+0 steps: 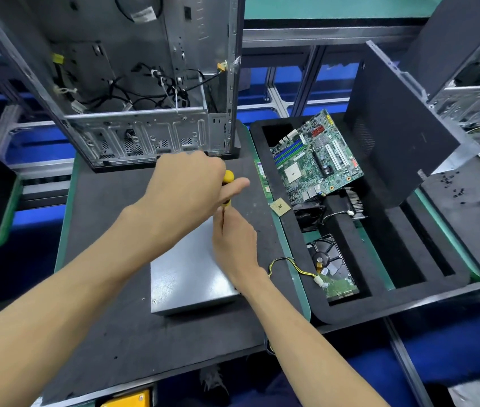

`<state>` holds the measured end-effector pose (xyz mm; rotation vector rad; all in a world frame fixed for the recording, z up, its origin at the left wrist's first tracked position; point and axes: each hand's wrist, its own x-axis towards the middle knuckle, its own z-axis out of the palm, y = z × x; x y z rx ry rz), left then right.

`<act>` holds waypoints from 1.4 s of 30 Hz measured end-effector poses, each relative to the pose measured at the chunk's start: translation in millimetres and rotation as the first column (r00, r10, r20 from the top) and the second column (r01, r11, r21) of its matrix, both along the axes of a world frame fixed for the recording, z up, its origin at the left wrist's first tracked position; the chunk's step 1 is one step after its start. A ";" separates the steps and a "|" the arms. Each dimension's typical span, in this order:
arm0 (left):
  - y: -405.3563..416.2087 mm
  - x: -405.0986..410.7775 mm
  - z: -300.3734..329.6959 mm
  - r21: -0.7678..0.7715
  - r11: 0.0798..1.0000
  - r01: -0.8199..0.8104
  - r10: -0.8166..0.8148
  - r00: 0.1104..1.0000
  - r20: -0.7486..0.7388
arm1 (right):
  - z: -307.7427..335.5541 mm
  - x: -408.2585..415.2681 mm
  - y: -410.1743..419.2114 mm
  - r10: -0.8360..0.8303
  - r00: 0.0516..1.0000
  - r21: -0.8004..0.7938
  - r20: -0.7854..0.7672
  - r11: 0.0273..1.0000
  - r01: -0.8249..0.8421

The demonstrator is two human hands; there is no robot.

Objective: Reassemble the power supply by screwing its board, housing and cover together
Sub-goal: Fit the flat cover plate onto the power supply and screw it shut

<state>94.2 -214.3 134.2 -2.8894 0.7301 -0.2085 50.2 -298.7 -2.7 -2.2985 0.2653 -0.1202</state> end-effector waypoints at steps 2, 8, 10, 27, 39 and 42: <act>1.6 -1.0 -3.9 -0.074 0.991 0.114 -0.122 0.986 -0.113 | -0.5 1.2 -1.3 0.008 1.000 -0.020 0.005 1.000 -0.008; 0.6 5.9 3.6 -0.105 0.977 0.185 -0.197 0.973 -0.119 | -2.5 1.4 0.1 0.004 1.000 -0.031 0.004 1.000 -0.004; -3.1 10.5 1.3 -0.059 0.997 0.057 -0.061 0.996 -0.065 | -3.2 1.3 0.8 -0.001 1.000 -0.039 0.007 0.999 0.001; 0.0 10.8 -9.0 -0.198 0.979 0.053 -0.060 0.998 -0.029 | -7.1 -0.3 -0.8 0.011 0.997 -0.057 0.071 0.998 -0.007; -0.8 12.2 -3.8 -0.094 0.993 0.067 -0.070 0.997 -0.022 | -6.1 3.6 -5.1 0.062 0.998 -0.065 -0.002 0.996 -0.062; 4.3 7.6 -12.0 -0.151 0.973 0.174 -0.172 0.985 0.025 | -4.9 5.8 -9.2 0.082 0.996 -0.066 -0.045 0.994 -0.085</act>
